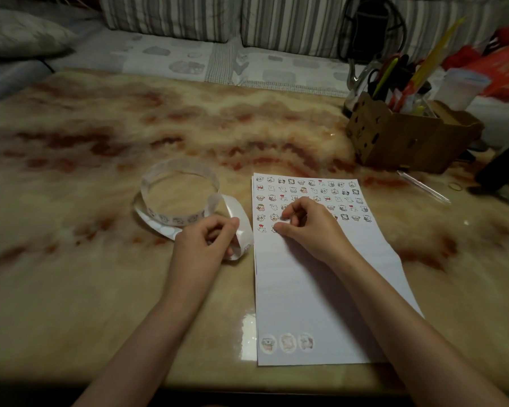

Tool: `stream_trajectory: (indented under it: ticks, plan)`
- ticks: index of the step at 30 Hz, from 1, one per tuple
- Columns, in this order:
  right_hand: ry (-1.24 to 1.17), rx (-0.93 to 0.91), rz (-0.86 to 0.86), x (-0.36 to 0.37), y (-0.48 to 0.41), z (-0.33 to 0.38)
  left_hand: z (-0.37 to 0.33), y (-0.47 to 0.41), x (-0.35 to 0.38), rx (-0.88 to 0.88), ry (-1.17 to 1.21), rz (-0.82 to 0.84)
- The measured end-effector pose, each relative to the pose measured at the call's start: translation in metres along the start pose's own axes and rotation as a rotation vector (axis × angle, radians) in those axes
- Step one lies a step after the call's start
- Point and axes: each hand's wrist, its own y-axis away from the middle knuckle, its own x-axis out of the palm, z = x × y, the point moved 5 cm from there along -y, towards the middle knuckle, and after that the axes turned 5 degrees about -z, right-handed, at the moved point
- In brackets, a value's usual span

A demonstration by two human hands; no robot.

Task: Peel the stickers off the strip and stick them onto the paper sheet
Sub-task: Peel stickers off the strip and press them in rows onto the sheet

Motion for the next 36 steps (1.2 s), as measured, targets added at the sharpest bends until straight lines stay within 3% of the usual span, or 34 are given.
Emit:
stream_trajectory:
  ticks: [13, 16, 19, 23, 36]
  plan:
    - [-0.035, 0.012, -0.036, -0.003, 0.002, 0.003, 0.001, -0.002, -0.003, 0.01, 0.049, -0.034]
    - [-0.122, -0.09, -0.132, -0.01, 0.011, 0.022, 0.001, -0.003, -0.003, 0.008, 0.067, -0.043]
    - [-0.253, -0.229, -0.024, -0.007, 0.025, 0.05, 0.003, -0.005, -0.003, 0.012, 0.072, -0.053]
    - [-0.278, -0.27, 0.114, 0.008, 0.037, 0.06, 0.003, -0.005, -0.004, 0.01, 0.09, -0.06]
    - [-0.457, -0.19, 0.086, 0.013, 0.039, 0.051, 0.001, -0.005, -0.001, 0.037, 0.122, -0.006]
